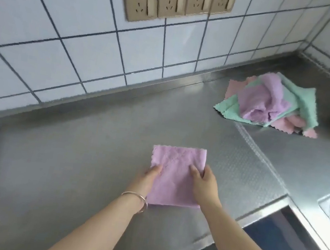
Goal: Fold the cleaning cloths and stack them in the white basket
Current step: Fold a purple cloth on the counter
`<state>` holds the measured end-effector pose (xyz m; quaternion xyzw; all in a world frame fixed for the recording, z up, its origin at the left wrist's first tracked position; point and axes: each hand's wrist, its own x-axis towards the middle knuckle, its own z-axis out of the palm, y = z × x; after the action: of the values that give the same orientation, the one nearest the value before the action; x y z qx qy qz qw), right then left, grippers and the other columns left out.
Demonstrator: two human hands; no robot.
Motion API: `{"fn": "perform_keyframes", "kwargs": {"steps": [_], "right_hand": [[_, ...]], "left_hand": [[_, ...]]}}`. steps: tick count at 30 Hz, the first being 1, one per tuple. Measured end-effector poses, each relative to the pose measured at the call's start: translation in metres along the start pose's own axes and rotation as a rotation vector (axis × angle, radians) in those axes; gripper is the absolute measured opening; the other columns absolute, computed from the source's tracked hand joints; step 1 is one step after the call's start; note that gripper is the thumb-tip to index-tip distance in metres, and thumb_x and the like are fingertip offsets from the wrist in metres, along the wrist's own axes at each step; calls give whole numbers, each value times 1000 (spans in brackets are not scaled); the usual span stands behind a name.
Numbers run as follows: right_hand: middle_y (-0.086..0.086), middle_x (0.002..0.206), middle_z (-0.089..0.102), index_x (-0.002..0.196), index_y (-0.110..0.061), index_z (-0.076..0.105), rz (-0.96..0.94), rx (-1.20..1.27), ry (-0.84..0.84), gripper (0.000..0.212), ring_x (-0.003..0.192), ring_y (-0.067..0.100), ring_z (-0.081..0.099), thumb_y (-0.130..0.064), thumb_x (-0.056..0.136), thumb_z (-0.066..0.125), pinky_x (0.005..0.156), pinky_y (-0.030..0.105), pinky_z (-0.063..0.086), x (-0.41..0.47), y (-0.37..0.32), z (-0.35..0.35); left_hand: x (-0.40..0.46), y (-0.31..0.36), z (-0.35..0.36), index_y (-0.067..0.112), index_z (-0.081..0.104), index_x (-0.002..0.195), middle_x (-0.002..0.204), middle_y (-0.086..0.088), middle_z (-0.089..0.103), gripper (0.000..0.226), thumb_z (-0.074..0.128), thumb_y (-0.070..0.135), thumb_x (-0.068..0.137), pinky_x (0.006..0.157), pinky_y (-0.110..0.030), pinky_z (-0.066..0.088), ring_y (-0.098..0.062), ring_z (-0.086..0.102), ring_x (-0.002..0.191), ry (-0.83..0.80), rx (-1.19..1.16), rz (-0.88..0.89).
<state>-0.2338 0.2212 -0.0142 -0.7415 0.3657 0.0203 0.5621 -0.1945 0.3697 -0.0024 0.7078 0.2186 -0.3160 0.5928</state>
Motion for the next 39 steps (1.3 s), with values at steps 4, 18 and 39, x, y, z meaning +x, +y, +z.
{"fn": "perform_keyframes", "kwargs": {"steps": [4, 18, 39], "right_hand": [[-1, 86, 55, 96, -7, 53, -14, 220, 204, 25, 75, 11, 50, -31, 94, 47, 63, 21, 40, -46, 6, -40], [-5, 56, 37, 64, -21, 32, 102, 367, 1382, 36, 50, 10, 34, -15, 98, 39, 46, 15, 32, -289, 162, -222], [2, 88, 58, 104, -8, 53, 575, 495, 1939, 30, 86, 23, 55, -34, 98, 38, 73, 32, 40, -684, 437, -384]], "left_hand": [[-22, 13, 24, 26, 54, 122, 122, 7, 53, 51, 50, 60, 85, 102, -28, 36, -15, 49, 118, -283, 128, -18], [-233, -119, 241, 3, 63, 95, 84, -6, 61, 45, 39, 42, 95, 71, -29, 36, -26, 56, 85, -906, 865, 861], [-621, -468, 399, 21, 54, 72, 76, 7, 60, 30, 42, 35, 96, 65, -21, 42, -13, 56, 73, -1706, 1043, 817]]}}
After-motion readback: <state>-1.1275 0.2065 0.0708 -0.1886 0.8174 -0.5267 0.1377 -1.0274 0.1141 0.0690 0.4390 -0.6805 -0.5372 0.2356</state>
